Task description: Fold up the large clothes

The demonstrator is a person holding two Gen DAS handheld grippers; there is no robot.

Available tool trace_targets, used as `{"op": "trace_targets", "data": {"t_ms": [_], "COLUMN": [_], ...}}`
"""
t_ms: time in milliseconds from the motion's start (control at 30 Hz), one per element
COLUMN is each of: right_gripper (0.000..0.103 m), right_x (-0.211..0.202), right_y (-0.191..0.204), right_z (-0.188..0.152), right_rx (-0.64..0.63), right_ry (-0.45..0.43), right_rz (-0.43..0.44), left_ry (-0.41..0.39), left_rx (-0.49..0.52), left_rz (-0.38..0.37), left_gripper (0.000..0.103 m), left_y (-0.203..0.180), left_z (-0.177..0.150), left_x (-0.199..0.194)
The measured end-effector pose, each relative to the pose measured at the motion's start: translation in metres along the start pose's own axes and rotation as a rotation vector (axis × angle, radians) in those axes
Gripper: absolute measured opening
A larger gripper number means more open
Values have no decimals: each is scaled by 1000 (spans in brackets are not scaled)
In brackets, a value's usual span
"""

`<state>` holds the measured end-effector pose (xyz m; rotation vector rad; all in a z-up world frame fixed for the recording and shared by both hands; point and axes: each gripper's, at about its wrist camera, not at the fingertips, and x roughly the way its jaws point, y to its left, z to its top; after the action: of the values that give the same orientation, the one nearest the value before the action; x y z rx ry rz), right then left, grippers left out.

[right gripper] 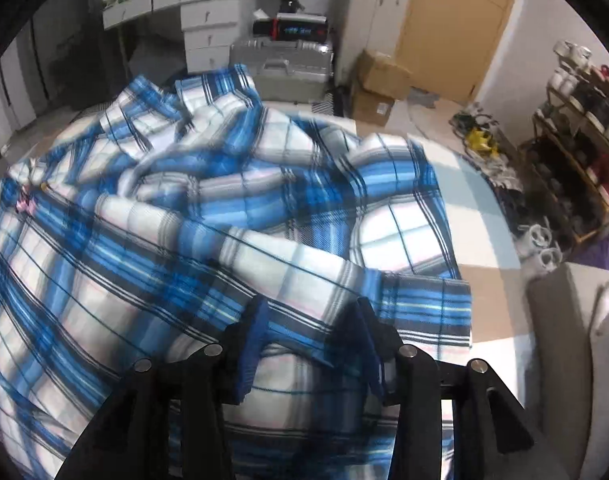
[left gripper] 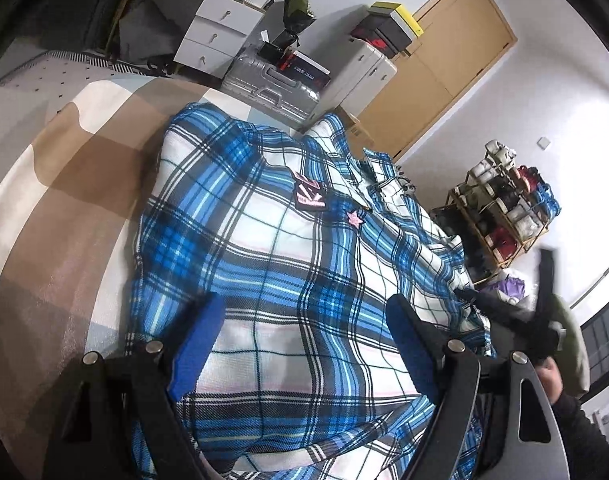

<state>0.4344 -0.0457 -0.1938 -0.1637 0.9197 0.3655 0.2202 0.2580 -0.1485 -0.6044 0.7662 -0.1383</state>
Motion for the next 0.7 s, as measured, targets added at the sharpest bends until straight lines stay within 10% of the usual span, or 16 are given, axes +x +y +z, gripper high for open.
{"op": "trace_targets", "data": {"t_ms": [233,400,533,700], "right_gripper": [44,49,47,62], "right_x": [-5,54,46,-47], "right_y": [129,178,163,81], "right_z": [14,9,7,-27], "right_rx": [-113,-200,-137,22], "right_ry": [-38,60,52,-165], "right_rz": [289,247,267,248], "left_ry": [4,8,12,16], "left_rx": [27,21,30,69], "left_rz": [30,22,29,70], "left_gripper": [79,79,79,79], "left_y": [-2,-1,-3,-12], "left_z": [-2,-2,-2,-3], "left_x": [2,2,2,6]}}
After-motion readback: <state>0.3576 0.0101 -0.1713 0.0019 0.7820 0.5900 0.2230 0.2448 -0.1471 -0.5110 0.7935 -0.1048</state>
